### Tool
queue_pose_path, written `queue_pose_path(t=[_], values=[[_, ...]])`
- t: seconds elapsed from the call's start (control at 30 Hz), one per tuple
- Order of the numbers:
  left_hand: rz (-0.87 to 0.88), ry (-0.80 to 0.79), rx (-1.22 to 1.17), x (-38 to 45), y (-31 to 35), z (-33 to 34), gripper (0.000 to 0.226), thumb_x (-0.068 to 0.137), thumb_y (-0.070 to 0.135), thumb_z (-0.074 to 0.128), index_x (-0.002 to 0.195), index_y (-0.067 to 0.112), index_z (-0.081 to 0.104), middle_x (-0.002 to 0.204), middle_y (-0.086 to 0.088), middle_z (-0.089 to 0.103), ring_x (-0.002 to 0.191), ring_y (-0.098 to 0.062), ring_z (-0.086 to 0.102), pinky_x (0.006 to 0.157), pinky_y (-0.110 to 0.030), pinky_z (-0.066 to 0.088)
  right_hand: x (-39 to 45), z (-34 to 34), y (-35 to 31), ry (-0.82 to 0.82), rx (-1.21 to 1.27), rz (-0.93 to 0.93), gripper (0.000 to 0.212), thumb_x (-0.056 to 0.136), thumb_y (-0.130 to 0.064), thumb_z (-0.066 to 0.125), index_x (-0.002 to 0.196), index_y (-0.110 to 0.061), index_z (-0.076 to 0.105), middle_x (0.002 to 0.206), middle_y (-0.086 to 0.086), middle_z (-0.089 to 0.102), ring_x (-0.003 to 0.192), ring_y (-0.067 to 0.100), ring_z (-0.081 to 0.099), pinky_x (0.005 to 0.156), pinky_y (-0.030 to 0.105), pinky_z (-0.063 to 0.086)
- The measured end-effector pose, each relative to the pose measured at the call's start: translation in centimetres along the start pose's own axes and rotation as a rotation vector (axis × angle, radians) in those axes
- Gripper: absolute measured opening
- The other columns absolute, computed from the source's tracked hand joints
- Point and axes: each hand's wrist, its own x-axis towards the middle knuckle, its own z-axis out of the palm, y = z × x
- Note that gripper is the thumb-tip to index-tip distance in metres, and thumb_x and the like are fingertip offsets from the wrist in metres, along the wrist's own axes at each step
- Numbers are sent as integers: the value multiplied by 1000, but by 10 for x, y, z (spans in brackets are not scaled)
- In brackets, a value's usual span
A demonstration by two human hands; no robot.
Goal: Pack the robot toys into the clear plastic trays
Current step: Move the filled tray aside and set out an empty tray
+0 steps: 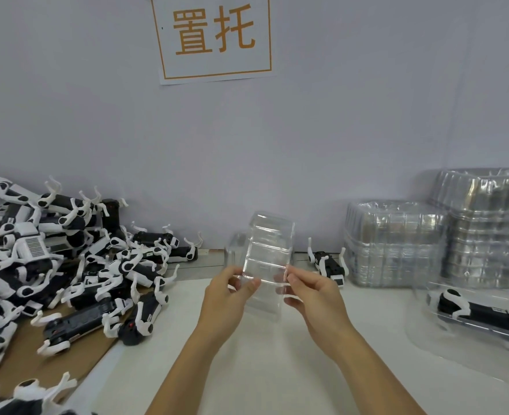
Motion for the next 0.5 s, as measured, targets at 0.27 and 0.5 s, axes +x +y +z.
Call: queue_pose_path(t=[0.27, 0.5], values=[[-21, 5, -55, 2, 2, 0, 12, 86, 24, 76, 88, 33, 67, 76, 7, 53, 71, -12, 50, 75, -43, 51, 6, -6, 4, 111, 98, -44, 25, 89, 7, 64, 93, -13, 77, 88, 8, 78, 73, 13, 72, 72, 16, 56], [-7, 104, -125, 9, 0, -10, 7, 87, 21, 75, 93, 25, 72, 73, 11, 53, 71, -10, 49, 70, -26, 43, 9, -20, 0, 260, 57, -80, 28, 89, 7, 63, 88, -17, 77, 79, 4, 77, 69, 9, 70, 72, 19, 55]])
